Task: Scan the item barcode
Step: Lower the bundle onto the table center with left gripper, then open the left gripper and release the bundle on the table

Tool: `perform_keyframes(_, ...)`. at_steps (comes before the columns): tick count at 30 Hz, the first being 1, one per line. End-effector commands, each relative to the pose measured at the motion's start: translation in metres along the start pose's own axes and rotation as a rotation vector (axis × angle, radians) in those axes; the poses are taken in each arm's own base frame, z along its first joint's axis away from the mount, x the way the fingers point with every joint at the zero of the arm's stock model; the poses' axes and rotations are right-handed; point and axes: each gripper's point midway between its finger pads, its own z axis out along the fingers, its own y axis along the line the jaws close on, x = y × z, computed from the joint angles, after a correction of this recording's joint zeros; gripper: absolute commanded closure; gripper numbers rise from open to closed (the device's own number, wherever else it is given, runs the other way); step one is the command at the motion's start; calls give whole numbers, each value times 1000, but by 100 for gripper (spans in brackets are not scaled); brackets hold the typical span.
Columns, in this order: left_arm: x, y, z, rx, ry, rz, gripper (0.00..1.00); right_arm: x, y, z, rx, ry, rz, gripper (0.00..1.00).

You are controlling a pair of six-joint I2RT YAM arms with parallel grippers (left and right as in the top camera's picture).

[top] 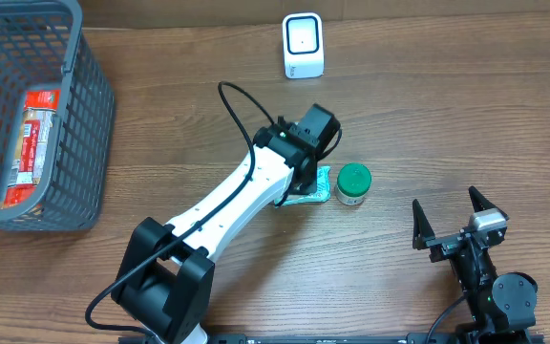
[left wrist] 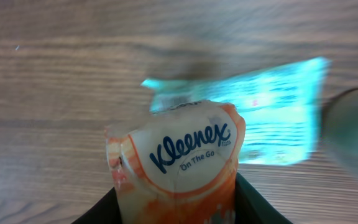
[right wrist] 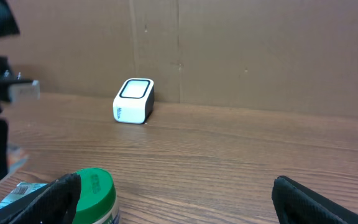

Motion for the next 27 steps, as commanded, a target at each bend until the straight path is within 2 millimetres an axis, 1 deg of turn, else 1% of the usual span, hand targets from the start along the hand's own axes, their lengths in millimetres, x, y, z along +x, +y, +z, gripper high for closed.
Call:
perform_keyframes(1, 6, 24, 8, -84, -19, -58, 62, 2, -1, 0, 4, -2, -5, 0)
perform_keyframes(6, 20, 34, 30, -64, 37, -113, 62, 2, -1, 0, 4, -2, -5, 0)
perform_keyframes(10, 29, 26, 40, 19, 91, -141, 62, 2, -1, 0, 4, -2, -5, 0)
perform_keyframes(16, 31, 17, 45, 71, 97, -147, 62, 2, -1, 0, 3, -2, -5, 0)
perform_keyframes(19, 29, 14, 45, 85, 91, -149, 62, 2, -1, 0, 4, -2, -5, 0)
perform_keyframes(21, 25, 9, 45, 112, 81, -151, 62, 2, -1, 0, 4, -2, -5, 0)
perform_keyframes(24, 16, -1, 43, 158, 51, -144, 64, 2, -1, 0, 3, -2, -5, 0)
perform_keyframes(27, 4, -6, 36, 181, 21, -141, 64, 2, -1, 0, 4, -2, -5, 0)
